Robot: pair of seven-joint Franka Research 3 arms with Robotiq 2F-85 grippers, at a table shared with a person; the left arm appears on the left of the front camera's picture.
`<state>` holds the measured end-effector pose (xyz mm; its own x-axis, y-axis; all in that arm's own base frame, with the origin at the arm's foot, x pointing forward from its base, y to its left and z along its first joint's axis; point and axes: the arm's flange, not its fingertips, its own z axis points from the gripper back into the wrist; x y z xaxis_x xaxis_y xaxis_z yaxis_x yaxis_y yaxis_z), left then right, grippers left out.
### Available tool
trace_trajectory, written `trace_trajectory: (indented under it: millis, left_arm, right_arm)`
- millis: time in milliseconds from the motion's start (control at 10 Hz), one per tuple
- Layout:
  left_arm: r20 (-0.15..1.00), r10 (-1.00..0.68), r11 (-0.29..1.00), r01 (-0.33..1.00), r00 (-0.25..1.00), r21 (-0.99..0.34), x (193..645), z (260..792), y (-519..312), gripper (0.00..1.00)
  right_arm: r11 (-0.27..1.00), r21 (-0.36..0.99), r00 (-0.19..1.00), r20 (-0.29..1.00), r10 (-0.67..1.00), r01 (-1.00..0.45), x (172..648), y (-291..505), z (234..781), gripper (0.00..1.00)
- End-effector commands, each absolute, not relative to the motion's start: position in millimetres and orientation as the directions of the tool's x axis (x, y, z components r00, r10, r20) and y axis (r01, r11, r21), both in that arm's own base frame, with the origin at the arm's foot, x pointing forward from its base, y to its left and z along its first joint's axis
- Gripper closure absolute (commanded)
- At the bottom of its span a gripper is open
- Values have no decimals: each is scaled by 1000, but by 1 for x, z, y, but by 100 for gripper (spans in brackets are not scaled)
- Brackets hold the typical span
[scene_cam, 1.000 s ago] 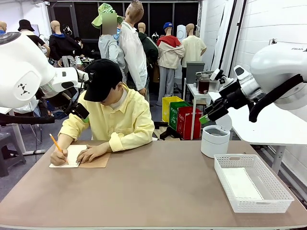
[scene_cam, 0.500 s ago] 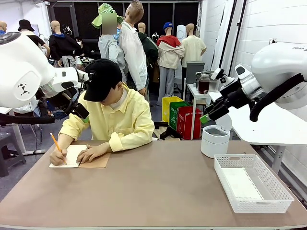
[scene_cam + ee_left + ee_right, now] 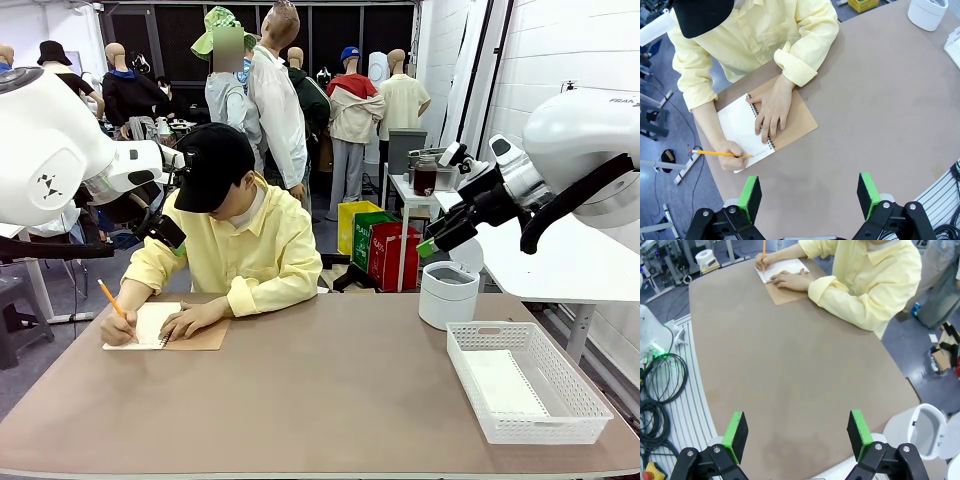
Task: Sort the paper based on its condition.
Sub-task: If a person hands you a paper, place it in the Organizing basket , and if it's crumpled, put it in the Trash can.
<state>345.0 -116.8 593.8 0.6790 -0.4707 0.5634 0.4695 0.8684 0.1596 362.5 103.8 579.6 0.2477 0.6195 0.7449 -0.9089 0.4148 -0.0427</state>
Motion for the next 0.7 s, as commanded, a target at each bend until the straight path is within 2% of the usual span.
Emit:
trace_trajectory:
  millis: [0,600]
  left_arm:
    - [559,-471,868,471,683,156,344,594,-116,0]
    - [559,-471,868,471,683,156,344,594,-116,0]
  right_arm:
    - [408,-36,243,753,611,-912,362,105,579,0]
    - [408,-36,243,753,611,-912,362,105,579,0]
